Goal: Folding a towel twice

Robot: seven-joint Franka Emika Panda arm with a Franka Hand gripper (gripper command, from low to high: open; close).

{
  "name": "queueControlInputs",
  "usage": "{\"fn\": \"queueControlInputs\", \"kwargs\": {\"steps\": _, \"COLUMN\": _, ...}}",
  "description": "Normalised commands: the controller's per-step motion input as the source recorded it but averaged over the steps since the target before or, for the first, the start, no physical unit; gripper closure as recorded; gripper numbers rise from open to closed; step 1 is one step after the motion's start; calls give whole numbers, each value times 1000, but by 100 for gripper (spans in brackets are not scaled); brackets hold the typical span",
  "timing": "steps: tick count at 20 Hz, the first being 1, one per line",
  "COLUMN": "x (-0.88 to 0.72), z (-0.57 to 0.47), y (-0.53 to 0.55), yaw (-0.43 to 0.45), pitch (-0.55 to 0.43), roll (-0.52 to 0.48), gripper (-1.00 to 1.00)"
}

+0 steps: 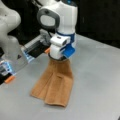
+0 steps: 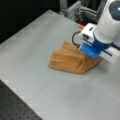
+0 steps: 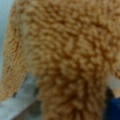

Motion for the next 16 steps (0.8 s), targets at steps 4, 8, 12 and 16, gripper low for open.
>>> {"fn": "queueControlInputs", "kwargs": {"steps": 4, "x": 27, "z": 151, "y": -255, "yaw": 144, "pitch": 156, "roll": 320, "gripper": 100}}
{"fn": "queueControlInputs", "kwargs": {"steps": 8, "x": 40, "z": 120, "y": -338, "yaw": 89, "pitch": 110, "roll": 360, "gripper": 100}}
{"fn": "queueControlInputs", "kwargs": {"steps": 12, "x": 90, "z": 79, "y": -330, "yaw": 42, "pitch": 85, "roll": 347, "gripper": 100}}
{"fn": "queueControlInputs", "kwargs": {"steps": 16, "x": 108, "z": 55, "y": -207, "yaw": 16, "pitch": 44, "roll": 295, "gripper": 100}}
